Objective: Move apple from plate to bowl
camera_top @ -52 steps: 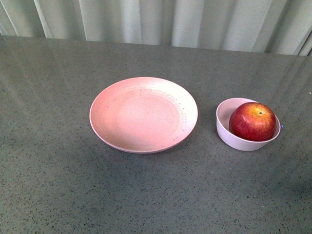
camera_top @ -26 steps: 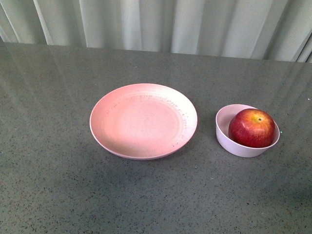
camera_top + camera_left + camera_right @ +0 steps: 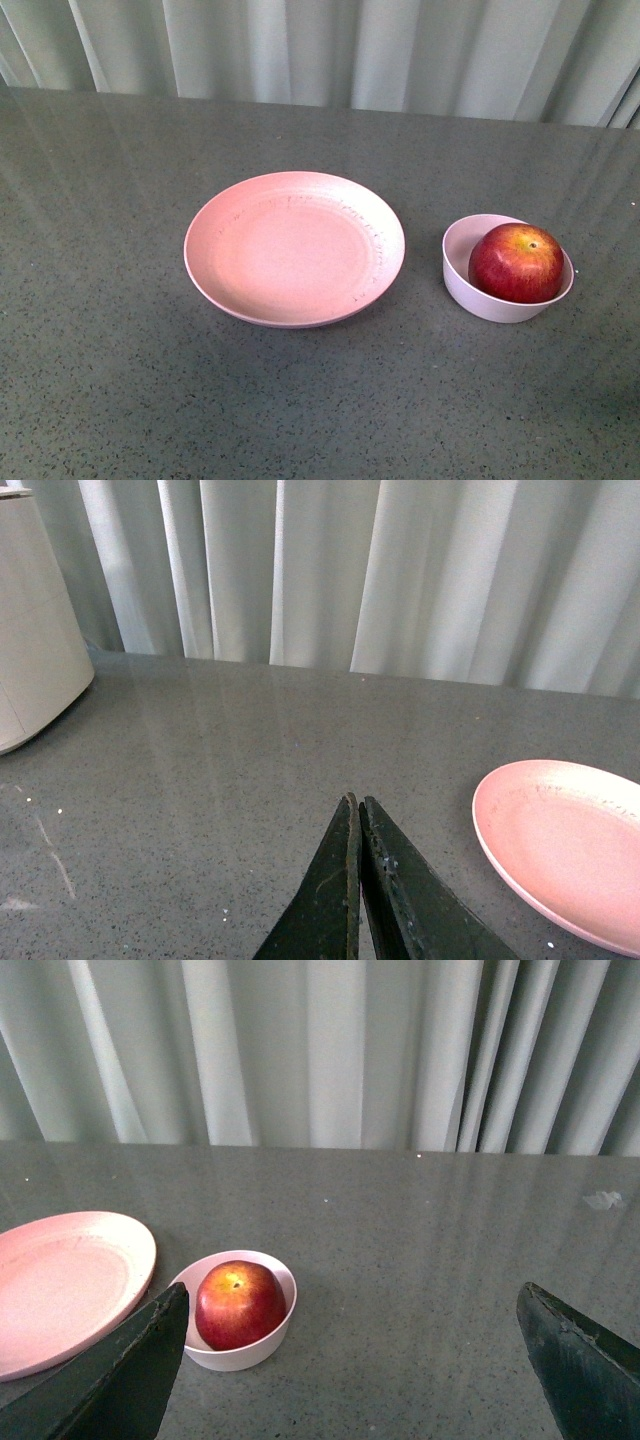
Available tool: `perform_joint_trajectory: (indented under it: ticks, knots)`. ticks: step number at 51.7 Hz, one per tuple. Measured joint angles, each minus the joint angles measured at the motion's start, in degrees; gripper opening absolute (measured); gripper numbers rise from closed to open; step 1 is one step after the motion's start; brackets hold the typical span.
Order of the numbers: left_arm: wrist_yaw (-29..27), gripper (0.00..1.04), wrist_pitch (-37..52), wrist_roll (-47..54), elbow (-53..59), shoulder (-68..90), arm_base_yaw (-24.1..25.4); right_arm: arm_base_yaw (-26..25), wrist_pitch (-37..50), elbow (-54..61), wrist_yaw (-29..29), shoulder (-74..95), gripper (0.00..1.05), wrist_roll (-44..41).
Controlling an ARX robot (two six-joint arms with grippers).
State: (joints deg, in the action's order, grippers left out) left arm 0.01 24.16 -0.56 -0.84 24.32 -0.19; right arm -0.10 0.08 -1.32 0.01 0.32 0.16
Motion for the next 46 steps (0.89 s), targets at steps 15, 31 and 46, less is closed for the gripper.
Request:
perform_joint_trajectory:
  ticks: [15,31,46]
  knots:
    - [0.00,0.02,-7.15,0.00,0.00,-7.32,0.00,0.00,0.00,0.00,0.00,0.00,0.96,0.00]
    - [-0.02,0.02,-11.85,0.00,0.00,-12.07,0.00,0.00,0.00,0.00,0.00,0.00,0.96,0.00]
    - [0.00,0.02,-22.86,0.02,0.00,-21.16,0.00,0.00,0.00,0.00,0.00,0.00,0.96,0.00]
